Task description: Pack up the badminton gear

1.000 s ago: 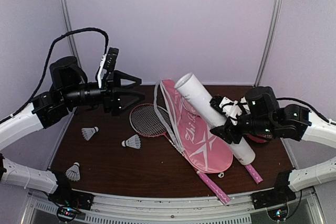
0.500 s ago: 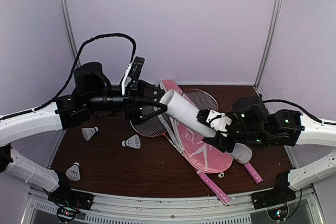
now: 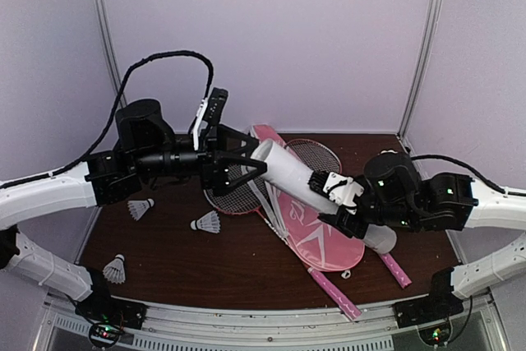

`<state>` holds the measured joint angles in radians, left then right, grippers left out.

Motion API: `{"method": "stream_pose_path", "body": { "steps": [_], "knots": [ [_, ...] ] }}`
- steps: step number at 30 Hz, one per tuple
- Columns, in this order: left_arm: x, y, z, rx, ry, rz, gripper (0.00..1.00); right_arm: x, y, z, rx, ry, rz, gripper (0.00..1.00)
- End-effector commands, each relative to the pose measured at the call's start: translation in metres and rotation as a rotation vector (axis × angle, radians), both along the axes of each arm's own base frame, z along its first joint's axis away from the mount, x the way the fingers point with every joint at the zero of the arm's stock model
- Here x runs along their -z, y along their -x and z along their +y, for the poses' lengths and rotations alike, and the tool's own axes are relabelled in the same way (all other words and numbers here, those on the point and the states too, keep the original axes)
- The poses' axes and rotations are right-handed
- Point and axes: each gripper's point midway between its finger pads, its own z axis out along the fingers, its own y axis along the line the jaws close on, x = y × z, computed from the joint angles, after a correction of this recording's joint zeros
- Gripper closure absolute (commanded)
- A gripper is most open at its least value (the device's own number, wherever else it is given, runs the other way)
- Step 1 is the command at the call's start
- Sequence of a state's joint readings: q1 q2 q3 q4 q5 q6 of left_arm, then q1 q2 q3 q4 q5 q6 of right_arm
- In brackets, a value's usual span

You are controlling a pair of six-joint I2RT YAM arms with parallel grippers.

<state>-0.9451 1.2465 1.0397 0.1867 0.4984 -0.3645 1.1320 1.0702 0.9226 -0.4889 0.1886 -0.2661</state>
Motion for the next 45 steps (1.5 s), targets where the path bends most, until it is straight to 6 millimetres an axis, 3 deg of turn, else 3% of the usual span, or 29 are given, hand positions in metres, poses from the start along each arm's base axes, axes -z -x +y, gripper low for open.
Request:
{"method": "stream_pose_path", "body": {
  "steps": [1,6,13,19,34,45],
  "knots": [
    [0.001,-0.002,0.011,-0.069,-0.023,-0.029,0.02,-0.018,-0.001,0.006,-0.006,-0.055,-0.063,0.40],
    [0.009,-0.007,0.020,-0.123,-0.066,-0.032,0.02,-0.013,-0.001,0.002,0.010,-0.043,-0.046,0.40],
    [0.018,0.011,0.003,0.028,-0.078,-0.001,0.02,-0.020,0.002,0.007,-0.021,-0.064,-0.054,0.39],
    [0.013,0.004,-0.003,0.011,-0.069,-0.008,0.02,-0.018,0.005,0.011,-0.052,-0.066,-0.054,0.39],
    [-0.012,0.009,-0.011,0.044,0.121,-0.008,0.02,-0.010,0.011,0.027,-0.095,-0.078,-0.022,0.37],
    [0.000,0.009,-0.017,0.051,0.080,-0.012,0.08,-0.011,0.012,0.027,-0.093,-0.092,-0.025,0.36]
  ]
}}
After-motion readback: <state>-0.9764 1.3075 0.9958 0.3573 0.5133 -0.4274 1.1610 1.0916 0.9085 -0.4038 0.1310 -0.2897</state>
